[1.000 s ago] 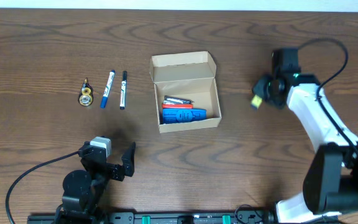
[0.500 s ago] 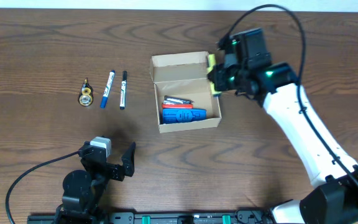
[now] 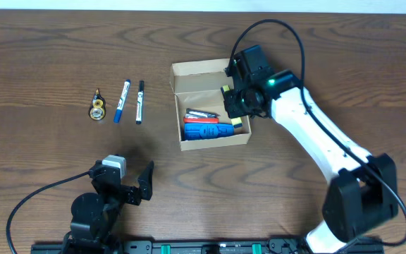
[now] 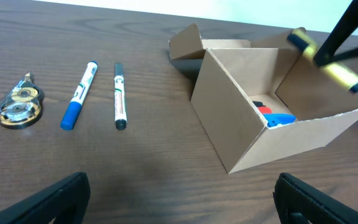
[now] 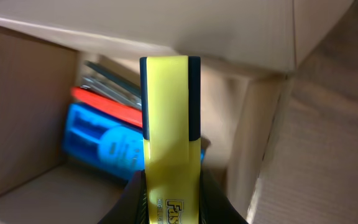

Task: Pack container
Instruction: 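Lower the yellow highlighter into the box beside the duster and release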

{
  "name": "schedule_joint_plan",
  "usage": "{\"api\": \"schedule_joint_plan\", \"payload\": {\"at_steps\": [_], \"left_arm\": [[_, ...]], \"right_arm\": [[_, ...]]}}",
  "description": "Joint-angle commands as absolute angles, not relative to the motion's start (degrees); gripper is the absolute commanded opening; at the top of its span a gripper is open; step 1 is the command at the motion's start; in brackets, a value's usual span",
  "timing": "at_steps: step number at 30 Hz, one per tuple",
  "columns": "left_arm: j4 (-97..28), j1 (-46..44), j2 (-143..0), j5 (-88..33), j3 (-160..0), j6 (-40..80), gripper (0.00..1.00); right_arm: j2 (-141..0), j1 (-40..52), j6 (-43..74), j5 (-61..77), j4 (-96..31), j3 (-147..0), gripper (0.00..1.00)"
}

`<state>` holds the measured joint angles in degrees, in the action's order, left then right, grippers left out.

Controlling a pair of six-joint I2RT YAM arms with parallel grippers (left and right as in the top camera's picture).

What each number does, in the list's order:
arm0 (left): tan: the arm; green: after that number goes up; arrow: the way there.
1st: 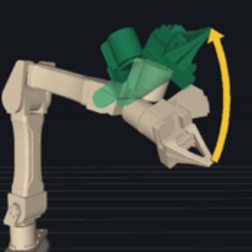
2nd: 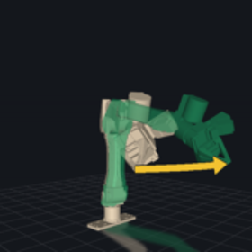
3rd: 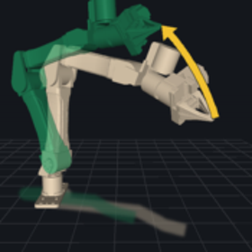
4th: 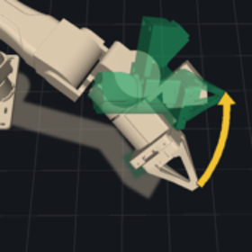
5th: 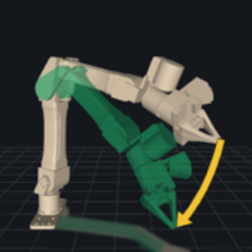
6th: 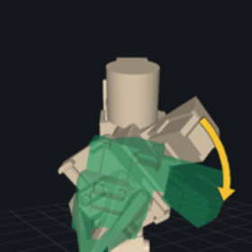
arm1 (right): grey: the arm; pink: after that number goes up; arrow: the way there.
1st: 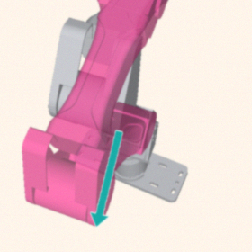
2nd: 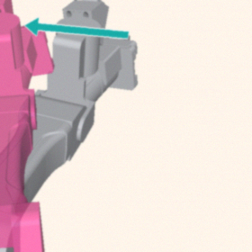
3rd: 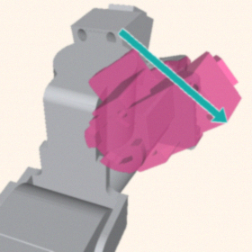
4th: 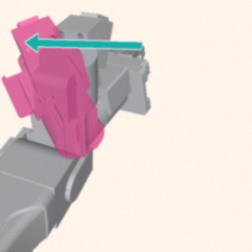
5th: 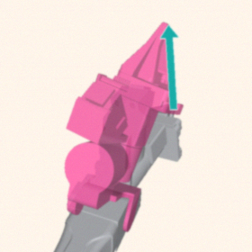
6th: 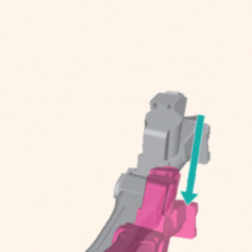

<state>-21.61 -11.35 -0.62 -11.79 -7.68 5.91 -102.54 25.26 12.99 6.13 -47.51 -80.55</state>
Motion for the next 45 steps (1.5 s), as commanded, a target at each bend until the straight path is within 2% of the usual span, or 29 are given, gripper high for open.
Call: {"api": "schedule_joint_plan", "payload": {"at_steps": [1, 6, 13, 16, 19, 23, 34, 40, 43, 45], "left_arm": [[-21.6, -11.6, -0.3, -11.9, -6.5, 5.1, 0.95], [-21.6, -11.6, -0.3, -11.9, -6.5, 5.1, 0.95], [-21.6, -11.6, -0.3, -11.9, -6.5, 5.1, 0.95], [-21.6, -11.6, -0.3, -11.9, -6.5, 5.1, 0.95], [-21.6, -11.6, -0.3, -11.9, -6.5, 5.1, 0.95], [-21.6, -11.6, -0.3, -11.9, -6.5, 5.1, 0.95], [-21.6, -11.6, -0.3, -11.9, -6.5, 5.1, 0.95], [-21.6, -11.6, -0.3, -11.9, -6.5, 5.1, 0.95], [-21.6, -11.6, -0.3, -11.9, -6.5, 5.1, 0.95], [-21.6, -11.6, -0.3, -11.9, -6.5, 5.1, 0.95]], "right_arm": [[-103.9, 25.5, 16.4, 4.1, -48.1, -80.6, 0.01], [-104.0, 25.5, 20.9, -1.2, -50.0, -80.6, 0.01], [-104.0, 25.6, 21.2, -1.5, -50.2, -80.6, 0.03], [-104.0, 25.6, 21.2, -1.5, -50.2, -80.6, 0.28], [-104.0, 25.6, 21.2, -1.4, -50.1, -80.6, 0.41], [-104.0, 25.6, 22.3, -1.0, -49.9, -80.6, 0.46], [-98.3, 25.6, 23.2, 2.2, -50.4, -84.2, 0.43], [-92.2, 25.4, 24.5, -7.3, -52.5, -84.9, 0.40], [-92.2, 24.9, 25.9, -10.1, -56.4, -84.5, 0.33], [-92.9, 24.6, 25.9, -10.4, -57.3, -83.0, 0.17]]}}
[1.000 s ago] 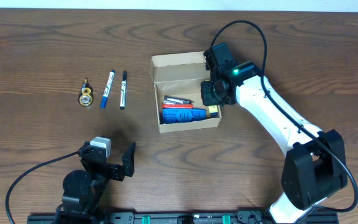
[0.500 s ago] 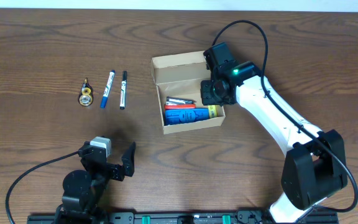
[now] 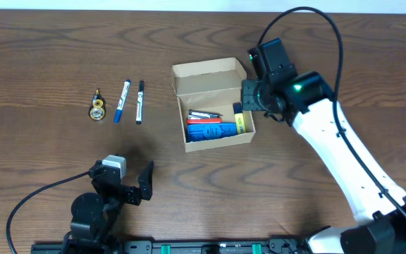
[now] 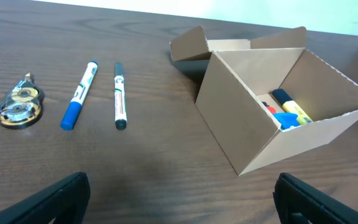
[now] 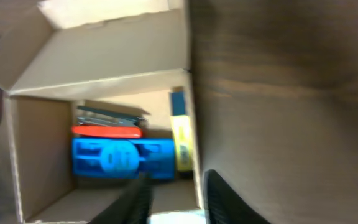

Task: Pack container
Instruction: 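Lower the yellow highlighter into the box beside the duster and release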

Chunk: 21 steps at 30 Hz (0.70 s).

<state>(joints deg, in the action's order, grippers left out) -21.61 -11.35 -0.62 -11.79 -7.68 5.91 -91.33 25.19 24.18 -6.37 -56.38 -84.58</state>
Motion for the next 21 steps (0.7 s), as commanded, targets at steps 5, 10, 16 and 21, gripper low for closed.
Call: {"api": "schedule_joint_plan", "payload": {"at_steps": [5, 10, 16, 21], "left_arm": [[-21.6, -11.6, -0.3, -11.9, -6.5, 5.1, 0.95], [-21.6, -11.6, -0.3, -11.9, -6.5, 5.1, 0.95], [-21.6, -11.6, -0.3, -11.8, -6.5, 5.1, 0.95], [-21.6, -11.6, -0.3, -11.8, -6.5, 5.1, 0.95]], "right_arm": [[-94.7, 23.0, 27.4, -12.4, -56.9, -78.0, 0.01], [-95.6, 21.2, 27.8, -10.6, -54.7, -73.3, 0.01], [-95.7, 21.1, 27.0, -3.8, -48.5, -67.6, 0.01], [-95.7, 21.1, 26.5, 0.6, -45.6, -65.8, 0.01]]}}
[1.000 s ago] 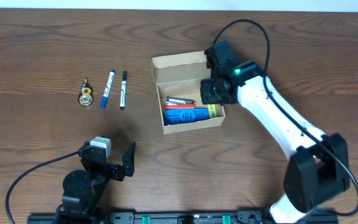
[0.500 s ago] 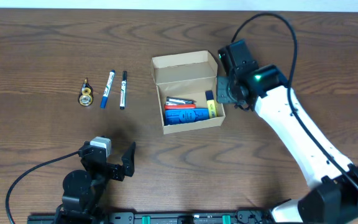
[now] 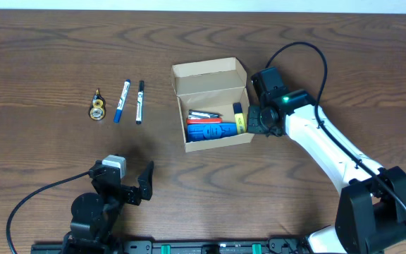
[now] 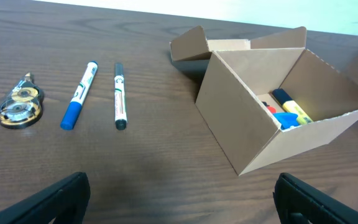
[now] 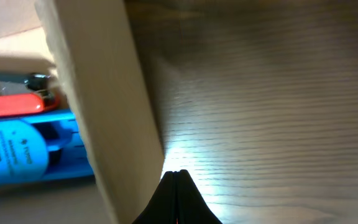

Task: Pack container
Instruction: 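Lower the yellow highlighter into the box beside the duster and release, then withdraw the right gripper and move the left gripper to the correction tape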

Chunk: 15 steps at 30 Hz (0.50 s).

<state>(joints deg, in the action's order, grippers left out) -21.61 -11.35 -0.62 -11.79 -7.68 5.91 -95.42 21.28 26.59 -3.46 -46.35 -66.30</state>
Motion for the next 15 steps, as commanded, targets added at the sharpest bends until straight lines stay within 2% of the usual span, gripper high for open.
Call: {"api": "schedule_joint_plan", "payload": {"at_steps": [1, 15], "left_arm": [[-21.6, -11.6, -0.3, -11.8, -6.5, 5.1, 0.95], [-21.6, -11.6, -0.3, -11.8, -6.5, 5.1, 0.95]], "right_arm": [[-95.7, 21.2, 26.5, 1.2, -45.4, -65.8, 0.01], [-95.7, 21.3, 24.1, 3.0, -45.2, -65.9, 0.01]]}}
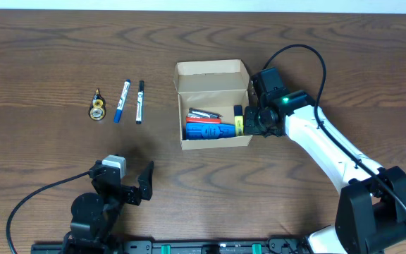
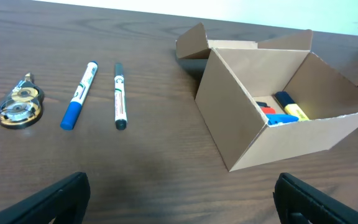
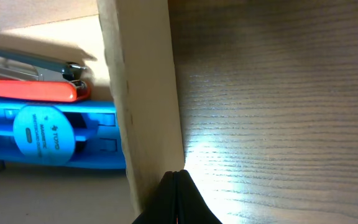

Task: Pack container
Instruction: 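Withdraw the right gripper and move the left gripper to the correction tape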

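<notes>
The open cardboard box (image 1: 211, 69) sits mid-table; its side wall (image 2: 229, 118) faces the left wrist view. Inside lie a yellow highlighter (image 1: 238, 121) (image 2: 291, 107) along the right wall, a blue tool (image 1: 208, 131) (image 3: 48, 134), a red-handled item (image 3: 30, 90) and a metal piece (image 3: 30, 62). My right gripper (image 1: 254, 121) (image 3: 176, 177) is shut and empty, low at the table, its tip against the outside of the box's right wall (image 3: 145, 93). My left gripper (image 1: 124, 180) (image 2: 179, 199) stands open near the front edge, far from the box.
Left of the box lie a black marker (image 1: 139, 102) (image 2: 119, 95), a blue marker (image 1: 122, 101) (image 2: 79, 94) and a correction tape roller (image 1: 99, 107) (image 2: 18, 107). The right arm's cable arcs over the table behind the box.
The box has turned a little and shifted slightly left, now sitting squarer to the table. My right gripper is still shut at its right wall. The left arm has not moved.
My right gripper held the yellow highlighter over the box's right side. Then the highlighter lay inside along the right wall and the gripper was open above the box. Then it was shut, low outside the right wall, and now the box has shifted.
</notes>
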{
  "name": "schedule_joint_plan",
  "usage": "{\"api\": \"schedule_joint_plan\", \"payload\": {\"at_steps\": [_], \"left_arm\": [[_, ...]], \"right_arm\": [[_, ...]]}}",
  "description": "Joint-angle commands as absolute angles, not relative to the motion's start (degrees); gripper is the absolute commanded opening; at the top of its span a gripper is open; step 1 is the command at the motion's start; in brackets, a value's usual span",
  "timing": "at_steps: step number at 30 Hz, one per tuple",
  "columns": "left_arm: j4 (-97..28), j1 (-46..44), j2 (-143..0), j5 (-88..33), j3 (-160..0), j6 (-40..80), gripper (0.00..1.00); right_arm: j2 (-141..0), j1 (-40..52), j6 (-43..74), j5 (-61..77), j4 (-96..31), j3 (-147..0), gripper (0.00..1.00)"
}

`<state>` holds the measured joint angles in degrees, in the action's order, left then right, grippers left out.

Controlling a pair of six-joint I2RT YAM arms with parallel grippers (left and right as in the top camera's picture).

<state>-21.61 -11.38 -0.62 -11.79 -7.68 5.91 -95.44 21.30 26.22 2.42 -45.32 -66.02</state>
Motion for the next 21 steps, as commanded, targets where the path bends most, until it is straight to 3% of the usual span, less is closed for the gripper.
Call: {"api": "schedule_joint_plan", "payload": {"at_steps": [1, 7, 21], "left_arm": [[-21.6, -11.6, -0.3, -11.8, -6.5, 5.1, 0.95], [-21.6, -11.6, -0.3, -11.9, -6.5, 5.1, 0.95], [-20.2, -11.6, -0.7, -12.9, -12.5, 8.0, 0.95]], "right_arm": [[-95.6, 21.2, 23.4, 2.2, -45.3, -66.2, 0.01], [-92.8, 20.9, 23.0, -5.2, -51.2, -72.8, 0.01], [-78.1, 20.9, 11.0, 2.0, -56.3, -78.1, 0.01]]}}
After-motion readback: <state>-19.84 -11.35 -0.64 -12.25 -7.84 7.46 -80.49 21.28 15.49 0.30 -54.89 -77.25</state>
